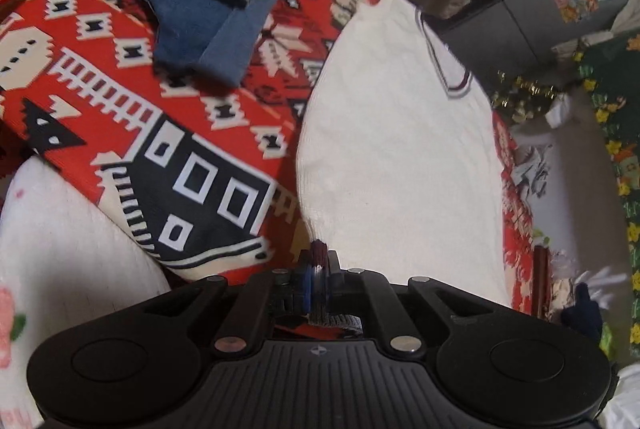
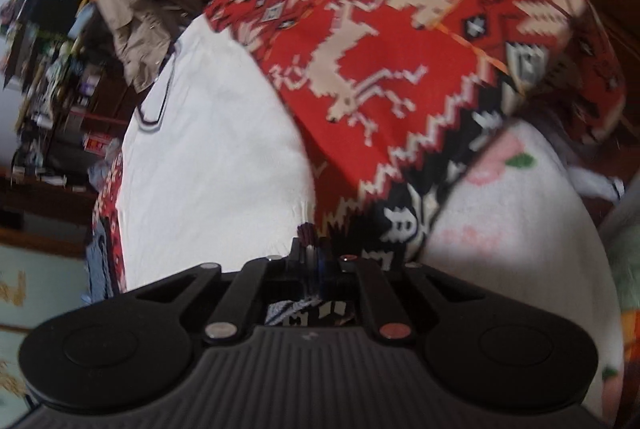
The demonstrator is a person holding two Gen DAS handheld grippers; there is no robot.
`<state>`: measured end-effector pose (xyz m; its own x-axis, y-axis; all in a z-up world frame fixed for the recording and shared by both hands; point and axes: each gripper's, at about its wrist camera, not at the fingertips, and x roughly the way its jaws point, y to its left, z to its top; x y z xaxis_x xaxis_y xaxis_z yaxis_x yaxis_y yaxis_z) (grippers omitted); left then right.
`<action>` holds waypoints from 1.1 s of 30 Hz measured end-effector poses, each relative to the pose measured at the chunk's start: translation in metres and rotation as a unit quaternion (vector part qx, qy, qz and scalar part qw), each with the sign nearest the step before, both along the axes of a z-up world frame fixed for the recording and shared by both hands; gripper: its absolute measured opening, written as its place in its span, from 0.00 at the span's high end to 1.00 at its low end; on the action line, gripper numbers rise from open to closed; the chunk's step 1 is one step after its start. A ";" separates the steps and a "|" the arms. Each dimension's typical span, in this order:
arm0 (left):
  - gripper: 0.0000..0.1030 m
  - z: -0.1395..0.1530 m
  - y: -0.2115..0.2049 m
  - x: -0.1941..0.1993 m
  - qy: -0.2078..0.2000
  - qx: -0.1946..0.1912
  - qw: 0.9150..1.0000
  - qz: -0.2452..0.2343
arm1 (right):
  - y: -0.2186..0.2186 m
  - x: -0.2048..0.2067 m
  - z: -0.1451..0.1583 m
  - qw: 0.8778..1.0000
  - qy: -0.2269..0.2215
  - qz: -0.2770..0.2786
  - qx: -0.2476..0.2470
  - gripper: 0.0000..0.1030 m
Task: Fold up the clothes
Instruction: 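Lift the held hem and fold it toward the neckline with both grippers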
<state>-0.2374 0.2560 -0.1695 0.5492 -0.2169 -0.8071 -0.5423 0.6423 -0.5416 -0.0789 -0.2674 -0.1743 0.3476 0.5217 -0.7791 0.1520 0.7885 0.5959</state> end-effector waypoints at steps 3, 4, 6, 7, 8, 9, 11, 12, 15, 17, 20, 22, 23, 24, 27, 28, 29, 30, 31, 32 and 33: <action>0.94 -0.010 -0.002 0.000 0.020 -0.004 1.000 -0.003 | -0.008 -0.003 -0.014 1.000 0.016 0.001 -0.023 0.95; 0.94 -0.008 -0.001 -0.003 0.017 -0.011 1.000 -0.003 | -0.008 -0.005 -0.012 1.000 0.009 0.000 -0.026 0.95; 0.94 0.002 0.002 -0.014 -0.004 -0.036 0.999 0.000 | -0.015 -0.014 0.001 1.000 -0.020 -0.002 -0.018 0.95; 0.94 0.003 0.002 -0.017 -0.006 -0.042 0.999 0.001 | -0.019 -0.018 0.005 1.000 -0.024 -0.002 -0.014 0.95; 0.94 0.001 0.002 -0.017 0.001 -0.044 0.999 0.001 | -0.023 -0.021 0.009 1.000 -0.024 -0.003 -0.010 0.95; 0.94 -0.002 0.001 -0.016 0.013 -0.045 0.999 0.001 | -0.024 -0.022 0.007 1.000 -0.016 -0.003 -0.010 0.95; 0.94 -0.008 -0.003 -0.015 0.034 -0.046 0.998 -0.001 | -0.024 -0.022 -0.003 1.000 0.006 -0.002 -0.016 0.95; 0.94 -0.006 -0.004 -0.018 0.029 -0.042 0.999 -0.005 | -0.024 -0.025 -0.006 1.000 0.013 -0.004 -0.020 0.95; 0.94 0.002 -0.004 -0.033 0.010 -0.055 0.998 -0.004 | -0.033 -0.033 -0.004 1.000 -0.003 -0.005 -0.006 0.95; 0.94 0.002 -0.004 -0.039 0.014 -0.060 0.998 -0.003 | -0.042 -0.039 -0.001 1.000 0.000 -0.008 0.009 0.95; 0.94 0.005 -0.006 -0.040 0.013 -0.060 0.998 -0.003 | -0.048 -0.051 -0.003 1.000 0.008 -0.007 0.004 0.95; 0.94 0.007 -0.008 -0.041 0.012 -0.060 0.998 -0.003 | -0.052 -0.057 -0.007 1.000 0.011 -0.010 0.007 0.95; 0.94 0.009 -0.008 -0.041 0.011 -0.060 0.998 -0.004 | -0.053 -0.059 -0.009 1.000 0.012 -0.012 0.009 0.95; 0.94 0.010 -0.009 -0.042 0.011 -0.060 0.998 -0.004 | -0.054 -0.061 -0.009 1.000 0.012 -0.012 0.011 0.95; 0.94 0.013 -0.011 -0.043 0.010 -0.060 0.998 -0.004 | -0.052 -0.064 -0.006 1.000 0.008 -0.010 0.013 0.95; 0.94 0.014 -0.012 -0.043 0.009 -0.060 0.998 -0.004 | -0.051 -0.063 -0.004 1.000 0.007 -0.010 0.014 0.94; 0.94 0.015 -0.013 -0.043 0.009 -0.060 0.998 -0.004 | -0.049 -0.061 -0.002 1.000 0.005 -0.012 0.016 0.94; 0.94 0.015 -0.012 -0.040 0.007 -0.063 0.998 -0.004 | -0.047 -0.057 0.003 1.000 0.000 -0.012 0.020 0.94; 0.94 0.013 -0.010 -0.033 0.006 -0.069 0.998 -0.001 | -0.044 -0.052 0.007 1.000 -0.007 -0.012 0.024 0.94; 0.94 0.011 -0.006 -0.025 0.006 -0.075 0.997 0.003 | -0.040 -0.044 0.011 1.000 -0.014 -0.011 0.026 0.94; 0.94 0.009 -0.003 -0.018 0.006 -0.080 0.997 0.008 | -0.034 -0.036 0.015 0.999 -0.020 -0.008 0.028 0.94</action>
